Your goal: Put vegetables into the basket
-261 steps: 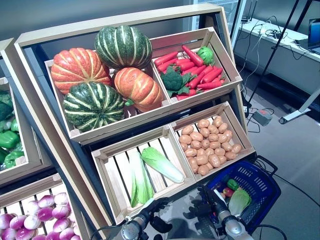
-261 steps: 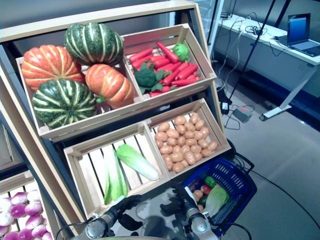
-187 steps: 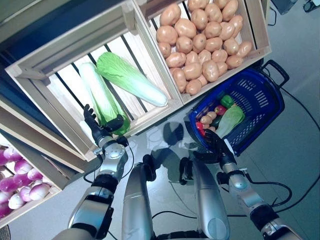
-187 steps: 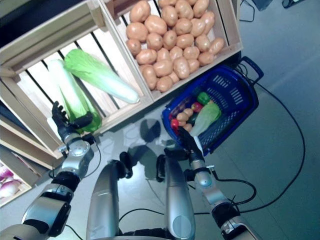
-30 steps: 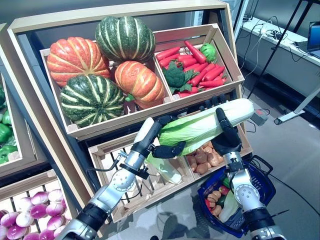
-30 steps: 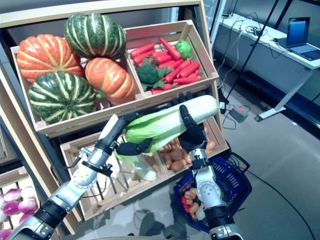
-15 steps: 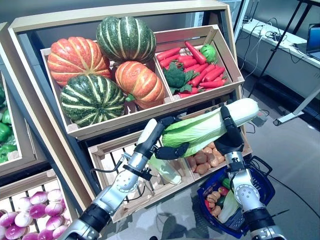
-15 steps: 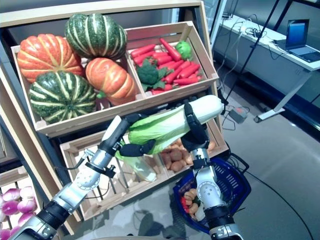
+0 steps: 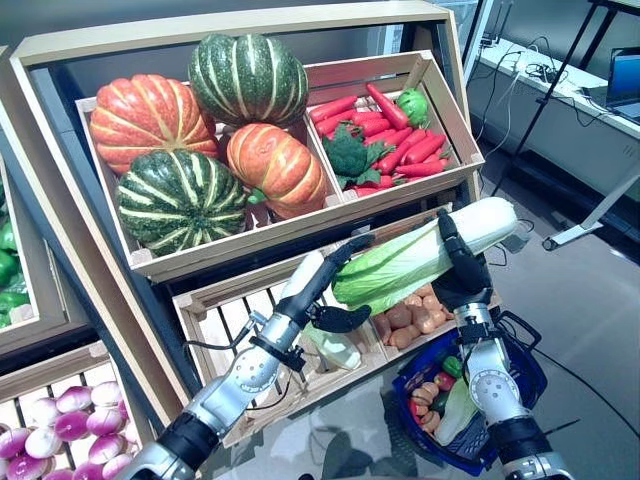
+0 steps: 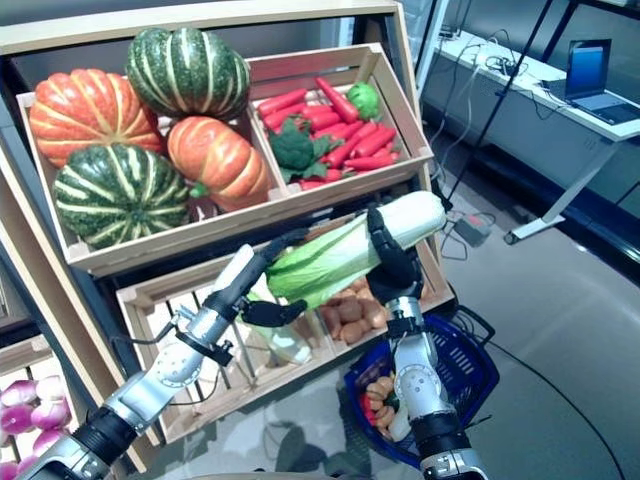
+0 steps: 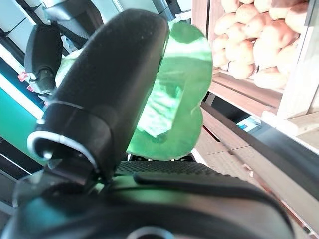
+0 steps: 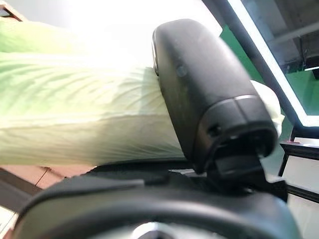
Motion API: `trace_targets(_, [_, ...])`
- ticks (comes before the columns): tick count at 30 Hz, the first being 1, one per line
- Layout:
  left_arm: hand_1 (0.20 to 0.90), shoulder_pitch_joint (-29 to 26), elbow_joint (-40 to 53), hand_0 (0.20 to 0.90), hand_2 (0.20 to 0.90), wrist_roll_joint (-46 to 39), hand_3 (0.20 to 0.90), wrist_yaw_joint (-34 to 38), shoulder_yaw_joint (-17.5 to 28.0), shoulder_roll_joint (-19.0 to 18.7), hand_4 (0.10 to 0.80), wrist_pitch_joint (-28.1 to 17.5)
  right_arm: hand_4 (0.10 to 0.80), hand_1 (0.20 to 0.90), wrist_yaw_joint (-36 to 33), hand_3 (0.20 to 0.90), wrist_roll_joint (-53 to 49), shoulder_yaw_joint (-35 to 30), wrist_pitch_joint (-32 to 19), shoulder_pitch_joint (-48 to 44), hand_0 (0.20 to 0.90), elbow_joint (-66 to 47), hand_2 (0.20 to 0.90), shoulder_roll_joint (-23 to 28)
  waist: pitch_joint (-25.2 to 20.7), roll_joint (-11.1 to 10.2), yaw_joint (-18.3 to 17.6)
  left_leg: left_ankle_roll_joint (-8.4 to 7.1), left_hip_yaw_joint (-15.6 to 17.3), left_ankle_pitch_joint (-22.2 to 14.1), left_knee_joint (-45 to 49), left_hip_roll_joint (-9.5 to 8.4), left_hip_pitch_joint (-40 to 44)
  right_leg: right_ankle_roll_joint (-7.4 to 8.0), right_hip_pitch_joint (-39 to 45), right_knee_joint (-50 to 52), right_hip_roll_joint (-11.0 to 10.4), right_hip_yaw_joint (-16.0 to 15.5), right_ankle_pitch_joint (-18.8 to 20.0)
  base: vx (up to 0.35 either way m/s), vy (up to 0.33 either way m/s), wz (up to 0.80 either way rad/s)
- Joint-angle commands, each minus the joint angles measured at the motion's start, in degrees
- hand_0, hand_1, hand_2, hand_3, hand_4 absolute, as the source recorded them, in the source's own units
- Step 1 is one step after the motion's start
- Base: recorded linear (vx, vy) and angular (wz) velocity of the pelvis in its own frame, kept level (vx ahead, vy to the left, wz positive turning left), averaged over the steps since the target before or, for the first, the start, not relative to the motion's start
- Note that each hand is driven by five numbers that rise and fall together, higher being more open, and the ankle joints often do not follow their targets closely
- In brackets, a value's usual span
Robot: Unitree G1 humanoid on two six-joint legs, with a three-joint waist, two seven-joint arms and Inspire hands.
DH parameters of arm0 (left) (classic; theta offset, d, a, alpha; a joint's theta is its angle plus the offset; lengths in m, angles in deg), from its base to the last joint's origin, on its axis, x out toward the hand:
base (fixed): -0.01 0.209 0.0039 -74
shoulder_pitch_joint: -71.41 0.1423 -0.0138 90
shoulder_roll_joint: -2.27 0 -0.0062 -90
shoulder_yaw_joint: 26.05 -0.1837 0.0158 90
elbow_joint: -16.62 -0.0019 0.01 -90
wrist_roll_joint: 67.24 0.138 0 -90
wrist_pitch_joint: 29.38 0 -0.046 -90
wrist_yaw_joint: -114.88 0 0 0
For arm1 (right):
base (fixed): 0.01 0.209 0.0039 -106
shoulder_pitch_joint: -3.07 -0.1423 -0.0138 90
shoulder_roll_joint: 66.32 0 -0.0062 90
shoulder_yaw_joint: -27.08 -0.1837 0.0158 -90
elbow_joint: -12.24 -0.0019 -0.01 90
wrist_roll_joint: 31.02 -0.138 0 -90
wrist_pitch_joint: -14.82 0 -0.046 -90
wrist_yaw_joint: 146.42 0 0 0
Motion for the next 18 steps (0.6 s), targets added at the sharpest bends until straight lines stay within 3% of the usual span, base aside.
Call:
trace_targets(1, [0.9,-0.9,-2.2,0.9,0.9,-0.8,0.9,4.0,7.7,1.7,0.8,-4.1,0.4,0.3,1.0,0.3,3.2,-5.3,-8.3,-0.1,0.3,-3.6,0.3,-0.5,-2.9,0.6,-0.4,-0.03,1.3,-6.4,0.1,0.0,1.6,-0.77,-0.9,0.1,0.1,1.8,-0.1,-0.009,-0.003,-0.08])
trace_targets(8, [0.9,2.2,-7.6,0.9,0.9,1.3,0.9,7.7,15.3,0.7,0.8,-2.6,0.4,0.3,-2.9,0.3,8.2,-8.5,-10.4,3.5,0.3,-0.8,0.3,1.5,-2.0,0.9,-1.2,-0.06,2.1,-6.1,0.1,0.18,1.4,-0.84,-1.4,0.1,0.2,2.3,0.2,-0.019,-0.008,-0.02])
trace_targets(18, [0.9,3.3,-13.9,0.9,0.9,-2.6,0.9,8.7,22.2,1.2,0.8,5.7,0.4,0.3,-13.9,0.3,18.3,-14.1,-12.6,5.4,0.3,2.8,0.3,4.9,-1.1,1.4,-2.5,-0.48,3.4,-5.7,0.1,0.59,1.5,-0.95,-2.0,0.1,0.5,3.0,0.2,-0.016,-0.071,-0.07])
